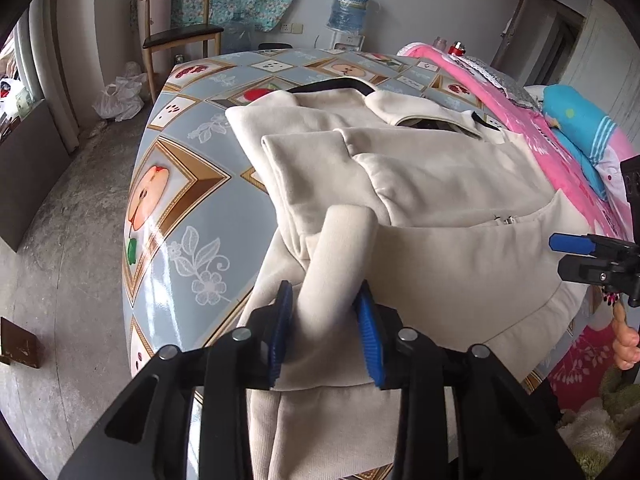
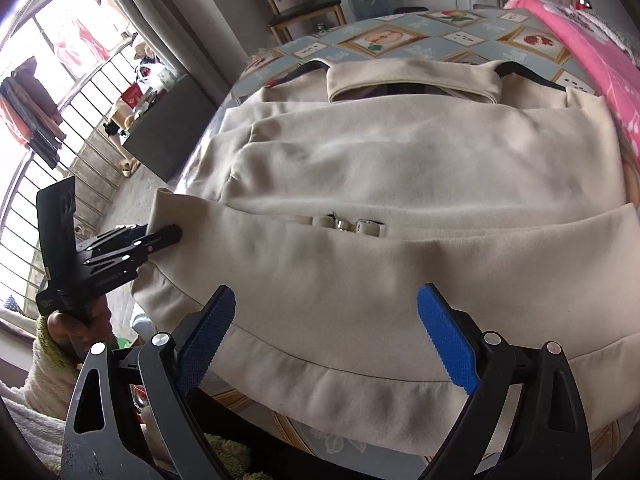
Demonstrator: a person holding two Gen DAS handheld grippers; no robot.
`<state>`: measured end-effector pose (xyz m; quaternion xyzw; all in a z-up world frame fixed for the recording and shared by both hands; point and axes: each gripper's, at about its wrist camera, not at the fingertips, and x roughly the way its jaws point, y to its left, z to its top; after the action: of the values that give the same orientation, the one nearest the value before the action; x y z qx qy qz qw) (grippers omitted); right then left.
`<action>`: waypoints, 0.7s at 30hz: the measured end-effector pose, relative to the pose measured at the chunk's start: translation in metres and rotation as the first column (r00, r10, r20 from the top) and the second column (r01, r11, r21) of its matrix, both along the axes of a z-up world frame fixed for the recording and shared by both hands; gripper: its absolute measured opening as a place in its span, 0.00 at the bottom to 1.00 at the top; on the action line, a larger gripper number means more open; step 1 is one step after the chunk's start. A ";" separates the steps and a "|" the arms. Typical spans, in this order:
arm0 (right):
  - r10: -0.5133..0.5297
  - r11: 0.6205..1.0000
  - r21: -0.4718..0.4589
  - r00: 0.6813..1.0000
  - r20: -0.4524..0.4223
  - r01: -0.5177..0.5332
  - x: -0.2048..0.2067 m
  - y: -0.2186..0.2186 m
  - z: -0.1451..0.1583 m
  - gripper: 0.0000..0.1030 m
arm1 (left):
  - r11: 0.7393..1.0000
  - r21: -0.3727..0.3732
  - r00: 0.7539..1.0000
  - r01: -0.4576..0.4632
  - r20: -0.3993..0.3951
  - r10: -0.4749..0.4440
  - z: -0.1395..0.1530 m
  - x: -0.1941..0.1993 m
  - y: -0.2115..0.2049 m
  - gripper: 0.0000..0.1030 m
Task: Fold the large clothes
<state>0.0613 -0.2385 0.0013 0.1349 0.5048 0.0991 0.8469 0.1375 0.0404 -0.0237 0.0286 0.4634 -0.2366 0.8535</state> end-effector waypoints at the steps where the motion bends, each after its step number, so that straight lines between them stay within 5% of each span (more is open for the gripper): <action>1: 0.002 1.000 0.014 1.000 0.001 -0.002 0.002 0.000 0.002 0.87 | 1.000 -0.010 1.000 0.005 0.008 -0.005 0.003 -0.002 0.000 0.16; 5: 0.006 0.989 0.145 1.000 -0.002 -0.005 0.005 0.002 0.008 0.86 | 0.997 0.061 0.988 0.055 0.139 -0.063 0.019 -0.028 -0.007 0.10; 8: 0.025 0.942 0.336 0.999 -0.029 -0.014 0.015 0.007 0.011 0.85 | 0.983 0.154 0.964 0.101 0.230 -0.135 0.026 -0.052 -0.018 0.10; 11: 0.054 0.828 0.560 0.994 -0.097 0.010 0.030 0.015 0.005 0.85 | 0.968 0.220 0.942 0.124 0.281 -0.184 0.028 -0.069 -0.027 0.10; 16: 0.125 0.550 0.815 0.947 -0.297 0.183 0.057 0.031 -0.032 0.85 | 0.956 0.255 0.922 0.146 0.316 -0.225 0.032 -0.082 -0.031 0.10; 21: 0.181 0.518 0.801 0.877 -0.445 0.300 0.079 0.058 -0.056 0.82 | 0.944 0.269 0.901 0.192 0.334 -0.279 0.036 -0.091 -0.033 0.10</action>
<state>0.1405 -0.1807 -0.0551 0.5699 0.5765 0.2668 0.5213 0.0461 0.0074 0.0120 0.2267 0.3129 -0.2740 0.8807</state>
